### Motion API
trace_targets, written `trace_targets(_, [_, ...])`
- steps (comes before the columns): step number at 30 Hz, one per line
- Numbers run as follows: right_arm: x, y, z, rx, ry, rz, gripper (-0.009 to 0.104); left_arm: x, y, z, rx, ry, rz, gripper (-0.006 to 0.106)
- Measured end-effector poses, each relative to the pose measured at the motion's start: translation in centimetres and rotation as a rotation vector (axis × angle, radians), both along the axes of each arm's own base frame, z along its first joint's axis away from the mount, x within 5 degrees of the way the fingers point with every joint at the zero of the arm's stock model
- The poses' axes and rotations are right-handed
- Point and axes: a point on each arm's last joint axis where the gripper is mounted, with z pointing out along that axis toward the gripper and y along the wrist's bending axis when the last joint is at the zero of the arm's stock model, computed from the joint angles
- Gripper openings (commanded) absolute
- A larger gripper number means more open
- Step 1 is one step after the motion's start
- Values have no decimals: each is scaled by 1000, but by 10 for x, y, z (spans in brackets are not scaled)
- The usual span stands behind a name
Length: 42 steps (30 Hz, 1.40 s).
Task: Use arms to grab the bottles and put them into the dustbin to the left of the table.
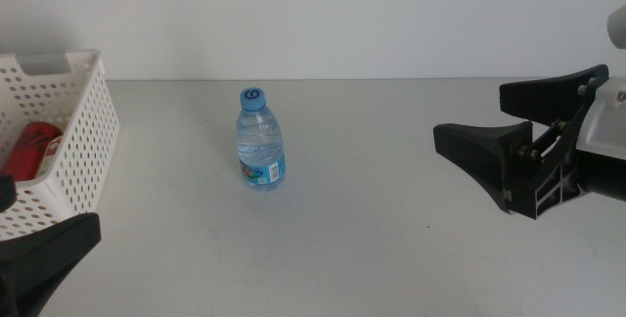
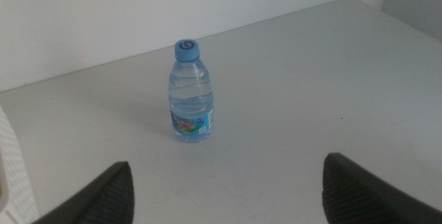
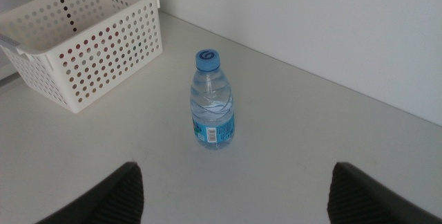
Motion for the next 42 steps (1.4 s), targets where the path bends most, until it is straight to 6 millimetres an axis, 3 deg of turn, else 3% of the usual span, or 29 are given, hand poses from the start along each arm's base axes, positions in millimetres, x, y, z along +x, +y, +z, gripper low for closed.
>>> trace_targets(7, [0, 0, 0, 0, 0, 0, 68, 7, -1, 5, -26, -74, 19, 93])
trace_targets(19, [0, 0, 0, 0, 0, 0, 68, 56, -17, -58, -66, -60, 90, 93])
trace_targets(31, [0, 0, 0, 0, 0, 0, 68, 102, -59, -93, 44, -84, 11, 93])
trace_targets(37, [0, 0, 0, 0, 0, 0, 68, 119, -69, -110, 64, -95, 28, 93])
trace_targets(42, [0, 0, 0, 0, 0, 0, 68, 121, -71, -118, 56, -177, 14, 93])
